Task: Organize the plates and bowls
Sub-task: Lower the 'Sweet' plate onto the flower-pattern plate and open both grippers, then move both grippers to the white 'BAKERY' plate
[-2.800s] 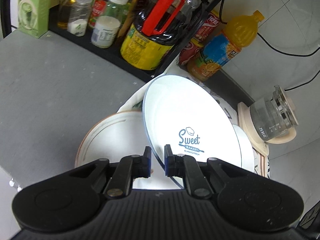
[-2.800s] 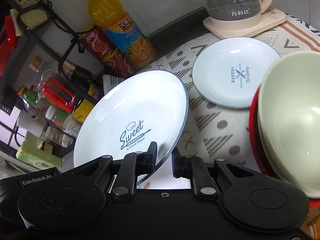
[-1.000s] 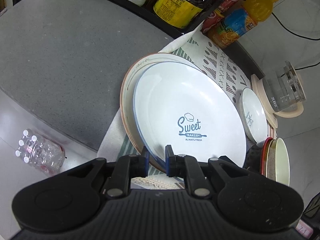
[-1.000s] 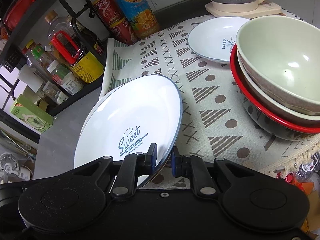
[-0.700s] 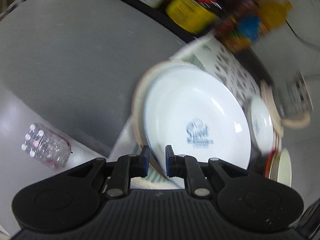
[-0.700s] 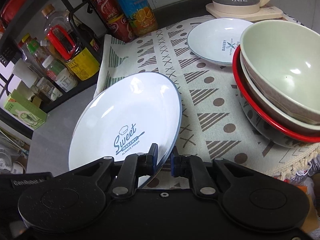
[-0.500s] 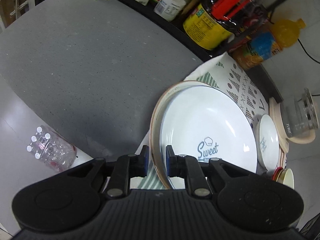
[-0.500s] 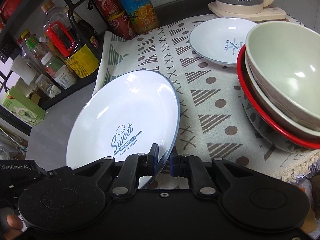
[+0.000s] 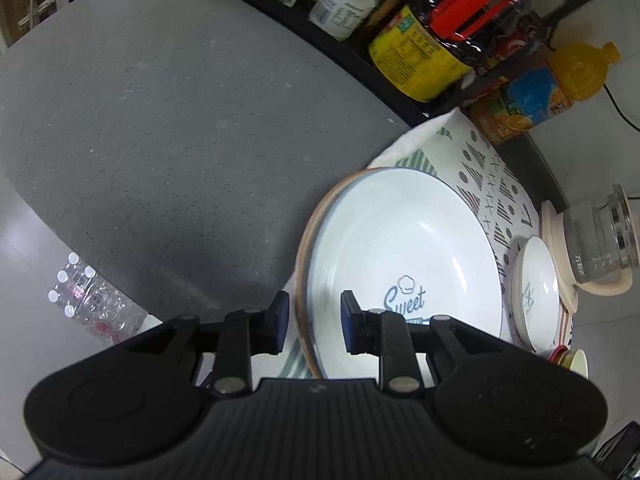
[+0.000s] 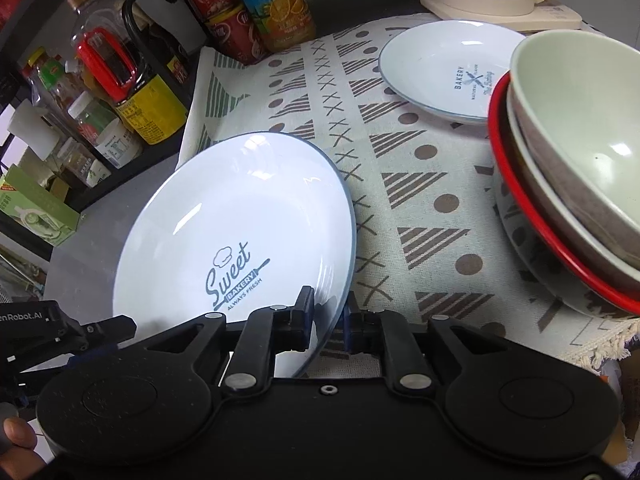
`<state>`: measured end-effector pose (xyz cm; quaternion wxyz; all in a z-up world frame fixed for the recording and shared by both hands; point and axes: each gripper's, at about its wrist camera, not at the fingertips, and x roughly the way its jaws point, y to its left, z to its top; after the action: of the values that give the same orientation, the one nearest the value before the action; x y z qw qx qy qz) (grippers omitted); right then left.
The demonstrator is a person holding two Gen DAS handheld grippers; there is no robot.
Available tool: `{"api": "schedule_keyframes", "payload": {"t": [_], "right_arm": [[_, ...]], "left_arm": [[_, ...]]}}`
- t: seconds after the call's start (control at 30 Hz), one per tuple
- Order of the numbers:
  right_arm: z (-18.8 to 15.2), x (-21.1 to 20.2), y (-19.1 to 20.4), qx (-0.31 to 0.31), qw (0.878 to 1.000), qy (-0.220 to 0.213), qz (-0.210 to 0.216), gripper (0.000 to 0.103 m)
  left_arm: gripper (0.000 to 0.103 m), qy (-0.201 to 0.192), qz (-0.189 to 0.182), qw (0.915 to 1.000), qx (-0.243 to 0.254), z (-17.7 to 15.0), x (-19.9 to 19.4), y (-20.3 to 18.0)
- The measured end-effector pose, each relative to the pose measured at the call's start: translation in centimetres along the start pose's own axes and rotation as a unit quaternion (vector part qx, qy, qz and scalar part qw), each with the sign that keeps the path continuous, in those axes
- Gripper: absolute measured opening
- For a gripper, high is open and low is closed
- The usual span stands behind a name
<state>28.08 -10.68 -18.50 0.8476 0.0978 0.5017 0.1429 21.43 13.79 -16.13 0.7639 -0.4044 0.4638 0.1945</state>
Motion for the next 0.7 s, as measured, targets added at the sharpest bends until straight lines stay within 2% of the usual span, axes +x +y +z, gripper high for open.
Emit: {"api": "schedule_keyframes", "payload": {"t": [0.2,0.33,0.4,0.47,0.53,0.6,0.67,0.7], "right_arm": [[0.5,0.5,0.2,0.000,1.000,0.009,-0.004,0.020],[1.0,0.3,0.2,0.008,1.000,0.019,-0.006,0.023],[1.2,-0.1,0.3,0.010,1.000,0.016,-0.004,0.028],[1.5,-0.6,0.3,0.014,1.000,0.011,0.001,0.045],[1.6,-1.4,0.4,0.015,1.000,-0.001,0.010,0.054],[1.8,-2.3,0.5,0.011,1.000,-0.011,0.016,0.055],[1.9,-3.0,0.5,0.005,1.000,-0.019,0.020,0.063],[1.9,-3.4,0.5,0.003,0.999,-0.024,0.021,0.064]], "left_arm": [[0.024,0.000,0.001,1.0000,-0.003,0.5,-0.3,0.1],[0.033,-0.003,0.000,1.0000,-0.003,0.6,-0.9,-0.1],[0.041,-0.007,0.002,1.0000,0.001,0.4,-1.4,-0.3],[0.051,-0.016,0.007,0.9998,0.009,0.3,-2.0,-0.5],[0.056,-0.025,0.011,0.9995,0.014,0.2,-2.4,-0.8],[0.059,-0.029,0.007,0.9995,0.010,0.0,-2.6,-0.8],[0.061,-0.024,0.001,0.9997,0.008,-0.3,-2.7,-0.9],[0.062,-0.022,0.000,0.9997,0.010,-0.5,-2.8,-0.9]]}}
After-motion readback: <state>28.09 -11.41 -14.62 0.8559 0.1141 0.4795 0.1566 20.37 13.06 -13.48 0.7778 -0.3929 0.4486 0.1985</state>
